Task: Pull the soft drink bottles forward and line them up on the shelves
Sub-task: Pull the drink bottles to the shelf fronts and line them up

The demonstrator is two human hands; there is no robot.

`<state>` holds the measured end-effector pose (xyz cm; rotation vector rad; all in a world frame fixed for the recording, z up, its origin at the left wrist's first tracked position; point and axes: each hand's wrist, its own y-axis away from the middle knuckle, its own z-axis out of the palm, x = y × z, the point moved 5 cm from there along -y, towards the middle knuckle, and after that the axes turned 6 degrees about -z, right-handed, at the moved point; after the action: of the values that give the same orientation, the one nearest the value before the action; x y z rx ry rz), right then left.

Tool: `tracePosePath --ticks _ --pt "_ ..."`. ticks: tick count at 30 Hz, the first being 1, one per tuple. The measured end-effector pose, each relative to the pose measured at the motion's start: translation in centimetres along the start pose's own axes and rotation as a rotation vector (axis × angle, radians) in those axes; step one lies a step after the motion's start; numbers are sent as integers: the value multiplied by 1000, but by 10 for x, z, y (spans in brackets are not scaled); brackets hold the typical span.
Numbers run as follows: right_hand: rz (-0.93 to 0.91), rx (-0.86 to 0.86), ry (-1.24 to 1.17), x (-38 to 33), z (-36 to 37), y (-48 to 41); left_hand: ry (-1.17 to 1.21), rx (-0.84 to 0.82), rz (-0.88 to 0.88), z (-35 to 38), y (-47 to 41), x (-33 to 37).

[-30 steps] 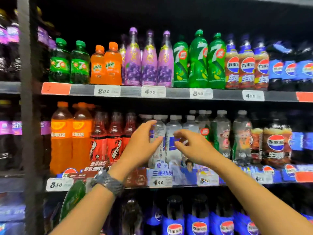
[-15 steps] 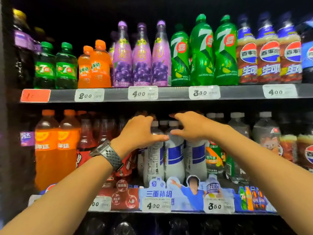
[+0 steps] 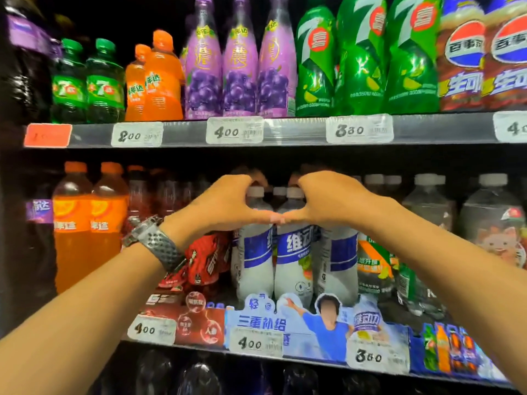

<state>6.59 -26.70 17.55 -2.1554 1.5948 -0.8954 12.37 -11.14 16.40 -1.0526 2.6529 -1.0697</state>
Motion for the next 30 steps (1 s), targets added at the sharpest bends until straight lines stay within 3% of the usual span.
tracePosePath --ticks 7,12,18,23,30 --pt "-66 -175 -84 12 -5 4 167 -199 -9 3 -7 -15" --pt "-63 -96 -31 6 -1 -1 41 -60 51 2 -8 -7" --pt "-14 -76 -3 0 -4 -1 76 -218 97 0 -11 -16" --pt "-14 -175 1 7 0 2 32 -129 120 0 -7 -17" --pt "-17 -156 -84 9 -5 14 -12 -198 132 -4 -8 -15"
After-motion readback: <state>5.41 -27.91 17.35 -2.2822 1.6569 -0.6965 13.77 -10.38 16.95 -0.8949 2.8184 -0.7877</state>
